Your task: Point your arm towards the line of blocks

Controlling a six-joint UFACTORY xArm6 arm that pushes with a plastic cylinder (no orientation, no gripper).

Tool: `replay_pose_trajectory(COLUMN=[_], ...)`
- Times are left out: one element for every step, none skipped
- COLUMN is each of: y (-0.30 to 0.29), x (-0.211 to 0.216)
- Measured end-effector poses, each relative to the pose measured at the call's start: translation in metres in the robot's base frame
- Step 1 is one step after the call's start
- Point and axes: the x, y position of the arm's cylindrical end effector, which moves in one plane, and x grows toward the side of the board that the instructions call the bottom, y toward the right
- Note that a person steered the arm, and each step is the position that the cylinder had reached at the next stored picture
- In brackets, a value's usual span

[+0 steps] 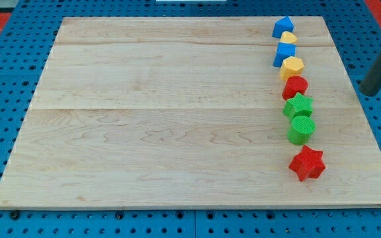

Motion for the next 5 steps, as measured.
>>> replay_pose_trajectory(y=[0.011, 0.022, 0.02, 0.02, 0.014], x=[0.0, 0.0, -0.01, -0.025, -0.009])
